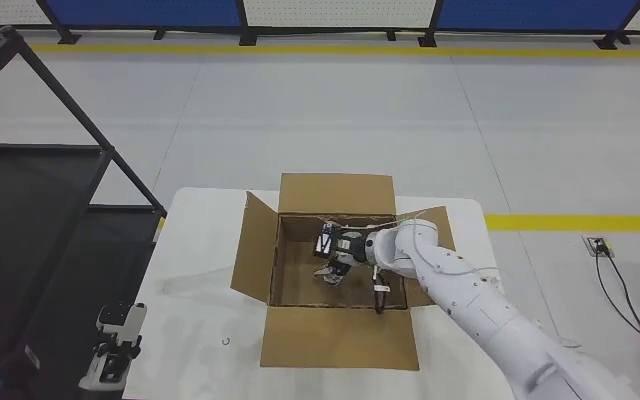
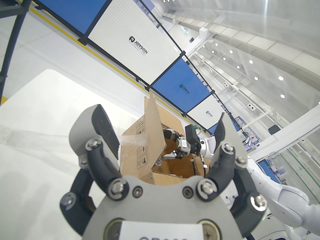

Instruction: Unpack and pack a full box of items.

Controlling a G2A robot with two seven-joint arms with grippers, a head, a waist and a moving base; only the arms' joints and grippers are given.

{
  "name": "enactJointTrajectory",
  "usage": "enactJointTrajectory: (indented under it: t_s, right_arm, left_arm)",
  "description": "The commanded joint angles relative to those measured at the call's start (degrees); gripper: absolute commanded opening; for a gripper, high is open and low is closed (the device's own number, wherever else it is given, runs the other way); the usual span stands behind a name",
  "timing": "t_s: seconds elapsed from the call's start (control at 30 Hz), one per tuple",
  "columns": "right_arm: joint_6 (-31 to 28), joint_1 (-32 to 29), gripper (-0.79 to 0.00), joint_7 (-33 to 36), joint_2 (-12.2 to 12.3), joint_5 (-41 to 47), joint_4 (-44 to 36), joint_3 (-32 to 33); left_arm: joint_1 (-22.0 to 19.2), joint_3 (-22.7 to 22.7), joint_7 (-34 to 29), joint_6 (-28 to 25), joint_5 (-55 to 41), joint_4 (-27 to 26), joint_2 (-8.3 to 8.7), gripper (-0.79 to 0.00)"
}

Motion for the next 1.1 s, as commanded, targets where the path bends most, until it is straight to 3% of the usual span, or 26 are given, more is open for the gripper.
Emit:
enactJointTrajectory:
  t_s: [0.0, 0.23, 0.37, 0.5, 0.63, 0.77, 0.9, 1.07]
  right_arm:
    - [-0.3, -3.8, 0.000, 0.2, 3.3, -1.6, -7.8, 4.6]
    - [-0.9, -23.3, 0.000, 6.5, 12.5, -5.8, -36.8, 25.0]
    - [-0.4, -35.6, 0.000, 7.7, 15.8, -6.7, -48.5, 38.0]
    - [-2.2, -48.9, 0.000, 3.6, 18.0, -6.5, -56.1, 51.8]
    - [-6.7, -60.4, 0.000, -3.2, 19.3, -6.5, -58.5, 63.3]
    - [-10.2, -67.3, 0.000, -9.5, 19.9, -7.5, -56.7, 70.3]
    - [-14.4, -69.4, 0.000, -15.1, 20.3, -9.6, -52.7, 72.3]
    - [-15.8, -66.9, 0.000, -20.5, 20.7, -14.4, -45.6, 69.6]
  left_arm:
    - [0.0, 0.0, 0.0, 0.0, 0.0, 0.0, 0.00, 0.000]
    - [0.0, 0.0, 0.0, 0.0, 0.0, 0.0, 0.00, 0.000]
    - [0.0, 0.0, 0.0, 0.0, 0.0, 0.0, 0.00, 0.000]
    - [0.0, 0.0, 0.0, 0.0, 0.0, 0.0, 0.00, 0.000]
    - [0.0, 0.0, 0.0, 0.0, 0.0, 0.0, 0.00, 0.000]
    - [0.0, 0.0, 0.0, 0.0, 0.0, 0.0, 0.00, 0.000]
    - [0.0, 0.0, 0.0, 0.0, 0.0, 0.0, 0.00, 0.000]
    - [0.0, 0.0, 0.0, 0.0, 0.0, 0.0, 0.00, 0.000]
